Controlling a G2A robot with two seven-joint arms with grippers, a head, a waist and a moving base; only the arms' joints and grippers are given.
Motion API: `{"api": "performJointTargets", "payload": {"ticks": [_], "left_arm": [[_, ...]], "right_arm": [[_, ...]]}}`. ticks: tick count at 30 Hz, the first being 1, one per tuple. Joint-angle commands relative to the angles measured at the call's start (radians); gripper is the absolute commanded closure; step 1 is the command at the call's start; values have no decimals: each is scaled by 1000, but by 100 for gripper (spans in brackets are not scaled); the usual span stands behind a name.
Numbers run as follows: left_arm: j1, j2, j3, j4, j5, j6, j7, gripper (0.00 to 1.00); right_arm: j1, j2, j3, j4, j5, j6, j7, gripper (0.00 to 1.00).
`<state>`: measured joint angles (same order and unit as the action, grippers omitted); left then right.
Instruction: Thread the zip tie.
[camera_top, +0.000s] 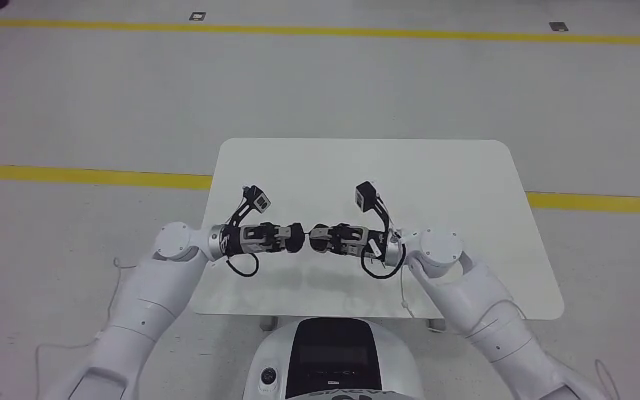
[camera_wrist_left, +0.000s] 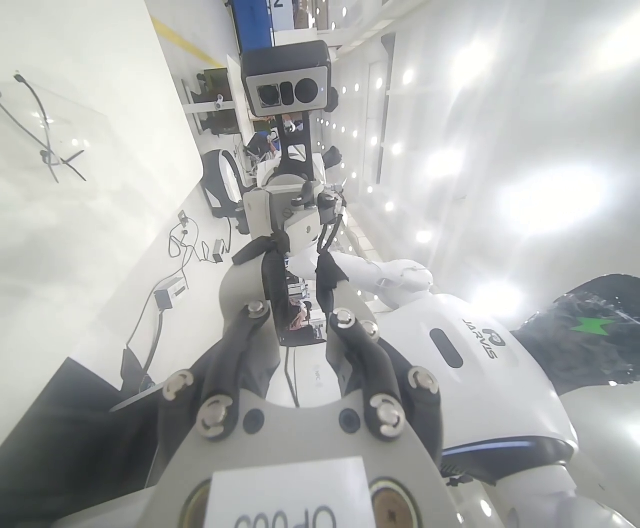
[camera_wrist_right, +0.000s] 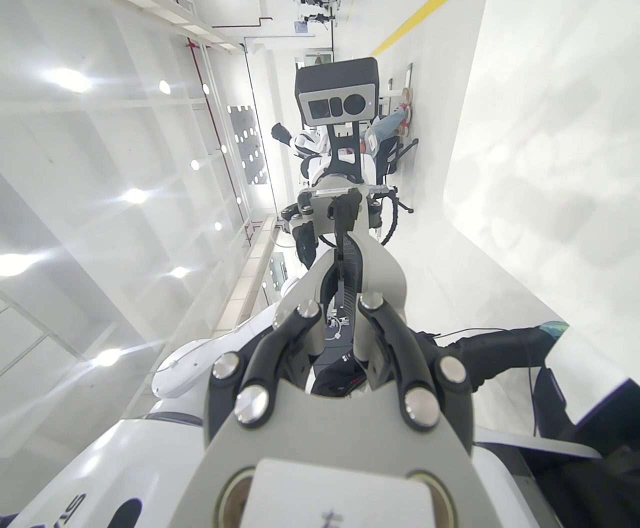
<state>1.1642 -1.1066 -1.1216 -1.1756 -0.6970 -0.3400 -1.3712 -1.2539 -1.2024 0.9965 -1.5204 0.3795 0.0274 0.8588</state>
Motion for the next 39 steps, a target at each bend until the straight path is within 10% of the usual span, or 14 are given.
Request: {"api": "performJointTargets", "payload": {"ticks": [1,39], "left_arm": [[-2,-1,1,4,-1,0,0,86],[-17,-18,22,40,-4,0,-18,91]], "right_arm": [[2,0,-2,0,-4,0,4,100],[11,2,-17,8,4,-3,21,100]]}}
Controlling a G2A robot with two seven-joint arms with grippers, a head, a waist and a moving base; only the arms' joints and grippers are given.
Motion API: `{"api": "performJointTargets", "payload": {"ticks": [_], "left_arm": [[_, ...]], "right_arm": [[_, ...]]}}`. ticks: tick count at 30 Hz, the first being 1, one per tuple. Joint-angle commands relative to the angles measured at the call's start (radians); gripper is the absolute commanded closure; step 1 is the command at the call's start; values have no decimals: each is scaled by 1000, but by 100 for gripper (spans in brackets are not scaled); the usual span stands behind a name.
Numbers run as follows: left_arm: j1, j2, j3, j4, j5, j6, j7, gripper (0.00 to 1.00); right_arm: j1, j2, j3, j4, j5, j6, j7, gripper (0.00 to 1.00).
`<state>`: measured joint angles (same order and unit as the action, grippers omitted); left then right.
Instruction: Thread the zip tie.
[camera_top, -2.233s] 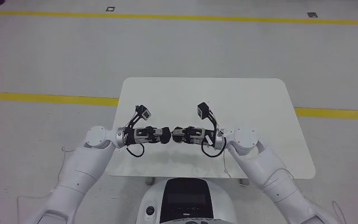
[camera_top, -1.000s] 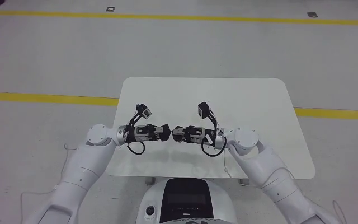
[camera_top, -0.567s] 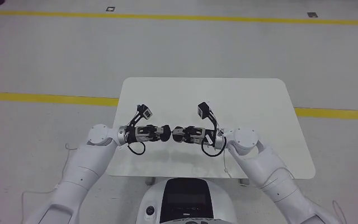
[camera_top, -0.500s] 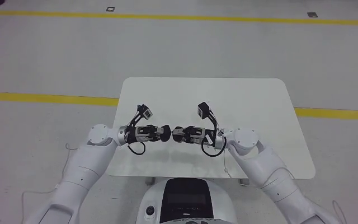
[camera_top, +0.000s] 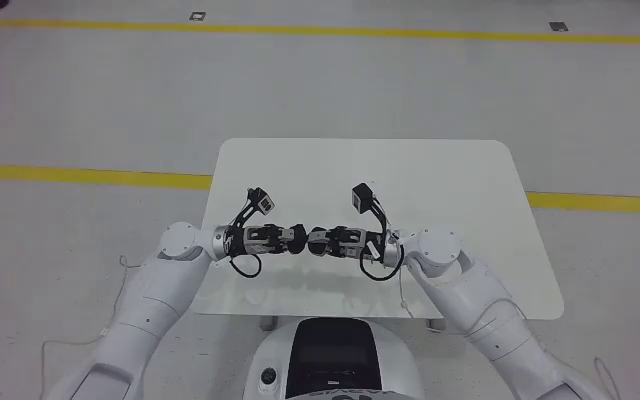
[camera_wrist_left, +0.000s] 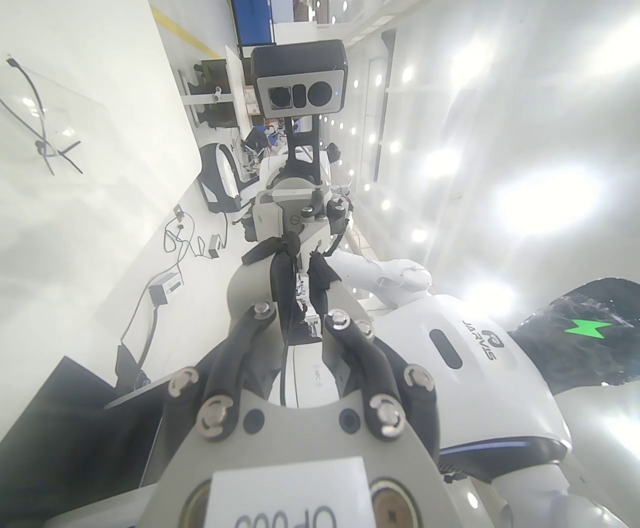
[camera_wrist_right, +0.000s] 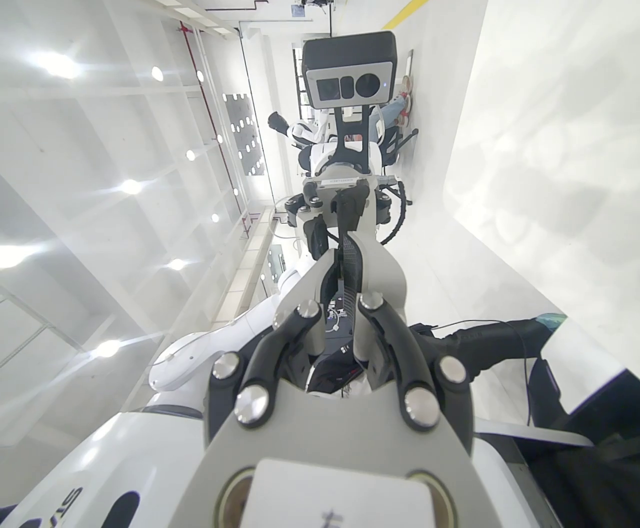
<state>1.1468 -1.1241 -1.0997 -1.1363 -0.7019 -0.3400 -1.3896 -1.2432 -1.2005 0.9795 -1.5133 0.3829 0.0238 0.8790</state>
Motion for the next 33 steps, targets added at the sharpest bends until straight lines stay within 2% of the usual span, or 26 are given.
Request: {"api": "performJointTargets", "payload": {"ticks": [1,2,7,8,9,21,27,28,32,33], "left_arm": [[0,0,1,2,0,0,0,94],[0,-1,1,3,0,0,0,100],[-1,-2,4,8,-2,0,0,100],[-1,-2,4,9,-3,0,0,100],[0,-2,3,9,-5,0,0,100],[18,7,-22,-4,-6,0,0,100],[43,26,-71,-30,8,0,0,100],[48,29,-77,-37,8,0,0,100],[59,43,-67,-107,41,0,0,100],[59,43,-67,-107,41,0,0,100]], "right_arm": [[1,0,-1,1,0,2,1,100],[1,0,-1,1,0,2,2,100],[2,1,-2,2,2,5,6,100],[2,1,-1,2,5,6,5,56],[1,1,1,2,10,7,0,0],[-10,3,21,5,28,10,-34,0],[-4,2,15,13,30,17,-34,0],[-3,2,15,14,28,18,-32,0],[-3,2,15,14,28,18,-32,0],[-3,2,15,14,28,18,-32,0]]}}
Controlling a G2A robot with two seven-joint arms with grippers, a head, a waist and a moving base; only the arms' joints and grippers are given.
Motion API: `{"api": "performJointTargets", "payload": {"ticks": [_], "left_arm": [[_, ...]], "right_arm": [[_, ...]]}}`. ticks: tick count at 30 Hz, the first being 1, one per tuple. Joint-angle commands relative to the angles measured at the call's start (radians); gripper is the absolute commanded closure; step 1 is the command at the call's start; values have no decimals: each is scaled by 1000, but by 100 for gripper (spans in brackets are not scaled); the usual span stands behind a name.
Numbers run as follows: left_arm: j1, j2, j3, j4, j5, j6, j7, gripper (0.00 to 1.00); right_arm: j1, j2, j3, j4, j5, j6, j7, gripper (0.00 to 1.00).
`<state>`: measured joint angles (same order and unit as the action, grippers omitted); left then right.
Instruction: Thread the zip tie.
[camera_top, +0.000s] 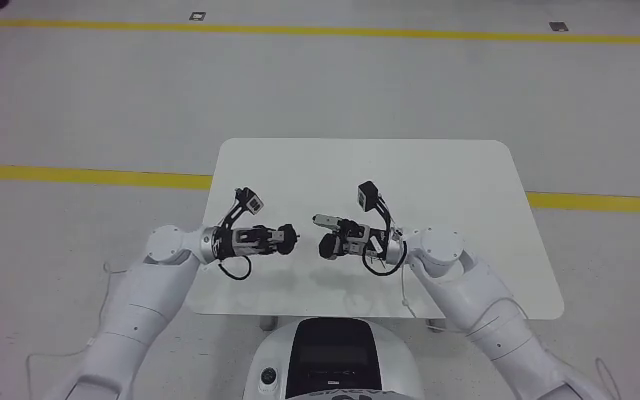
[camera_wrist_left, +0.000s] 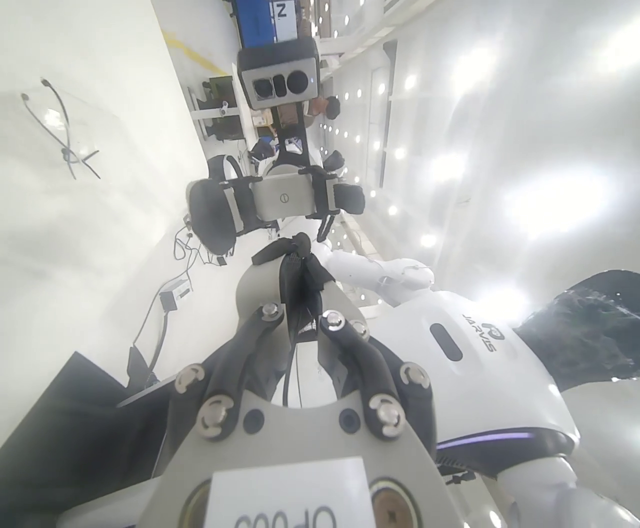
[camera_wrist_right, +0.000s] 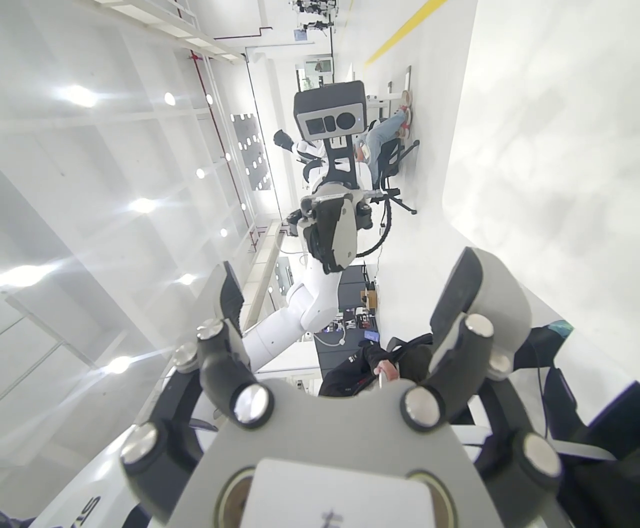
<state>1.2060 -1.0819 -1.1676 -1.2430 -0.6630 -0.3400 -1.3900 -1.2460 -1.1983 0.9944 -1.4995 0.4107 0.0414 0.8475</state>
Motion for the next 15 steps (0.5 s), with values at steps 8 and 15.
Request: {"api": "performJointTargets", "payload": {"ticks": [8,15], "left_arm": [[-2,2,-2,0,32,0,46,100],[-13,-4,-32,-6,138,0,56,100]], "right_arm": [[0,0,0,0,0,0,0,0],[0,0,0,0,0,0,0,0]]}}
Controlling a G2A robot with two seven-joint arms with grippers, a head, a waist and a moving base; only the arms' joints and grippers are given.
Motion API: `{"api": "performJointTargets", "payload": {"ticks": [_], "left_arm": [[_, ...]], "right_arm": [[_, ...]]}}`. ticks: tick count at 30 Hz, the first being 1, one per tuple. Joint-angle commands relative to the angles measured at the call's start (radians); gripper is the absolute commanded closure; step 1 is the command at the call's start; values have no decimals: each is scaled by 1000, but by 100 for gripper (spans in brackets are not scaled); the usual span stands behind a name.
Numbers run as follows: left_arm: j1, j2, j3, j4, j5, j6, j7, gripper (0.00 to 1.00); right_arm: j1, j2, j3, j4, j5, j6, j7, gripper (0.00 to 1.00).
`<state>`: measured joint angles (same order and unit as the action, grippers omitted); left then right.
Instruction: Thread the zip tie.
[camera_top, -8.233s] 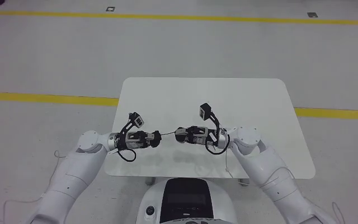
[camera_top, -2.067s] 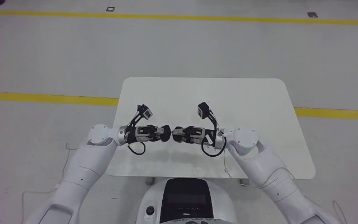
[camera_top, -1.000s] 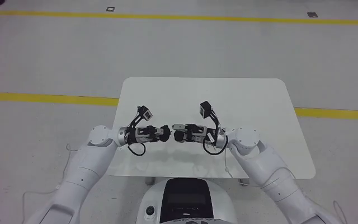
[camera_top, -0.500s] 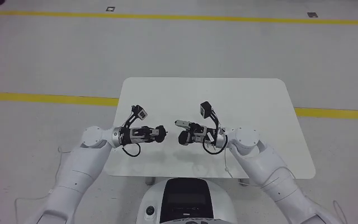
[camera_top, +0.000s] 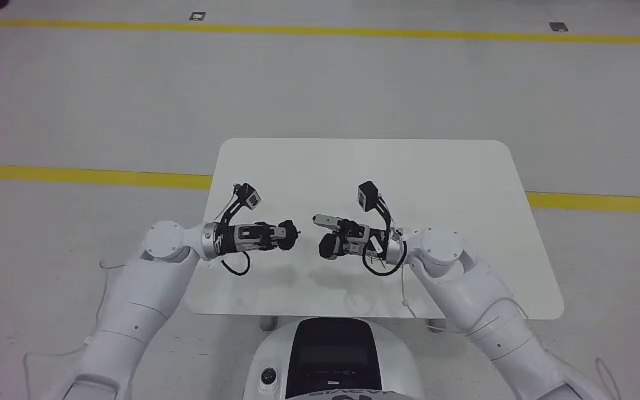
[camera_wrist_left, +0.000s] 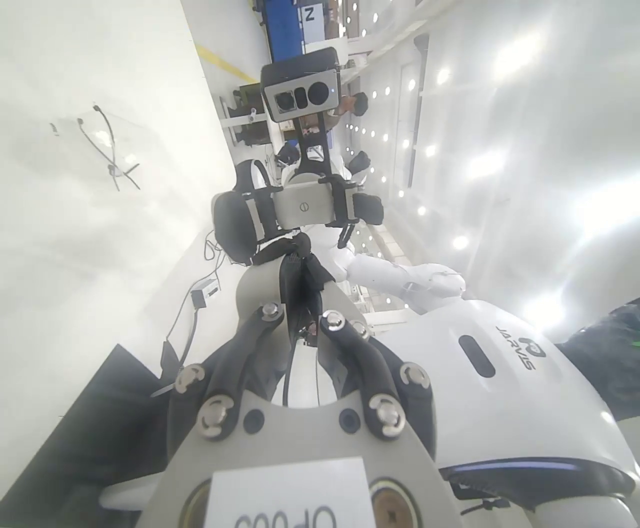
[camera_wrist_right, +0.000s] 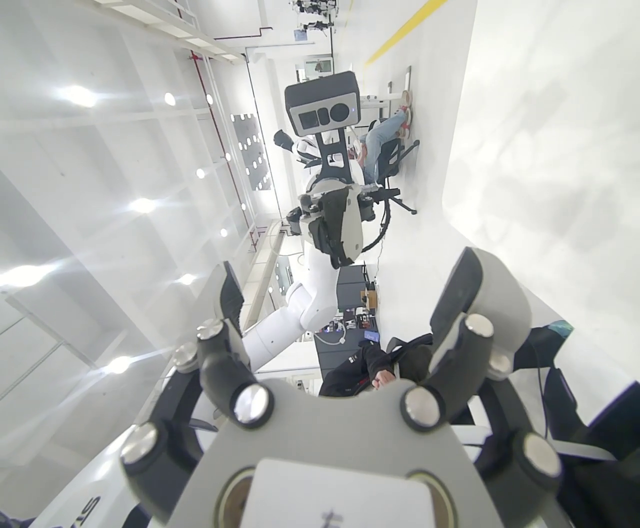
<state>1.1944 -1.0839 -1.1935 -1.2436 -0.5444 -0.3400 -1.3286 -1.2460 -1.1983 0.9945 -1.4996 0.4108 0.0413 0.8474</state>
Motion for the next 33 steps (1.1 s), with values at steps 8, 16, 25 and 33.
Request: {"api": "performJointTargets", "payload": {"ticks": [8,16,25,33], "left_arm": [[13,-23,-45,-25,191,0,2,100],[23,-38,-63,-29,191,0,-21,100],[29,-42,-46,-32,110,0,22,100],[-10,-62,-33,19,23,0,-59,100]], "right_arm": [[0,0,0,0,0,0,0,0],[0,0,0,0,0,0,0,0],[0,0,0,0,0,0,0,0],[0,0,0,0,0,0,0,0]]}}
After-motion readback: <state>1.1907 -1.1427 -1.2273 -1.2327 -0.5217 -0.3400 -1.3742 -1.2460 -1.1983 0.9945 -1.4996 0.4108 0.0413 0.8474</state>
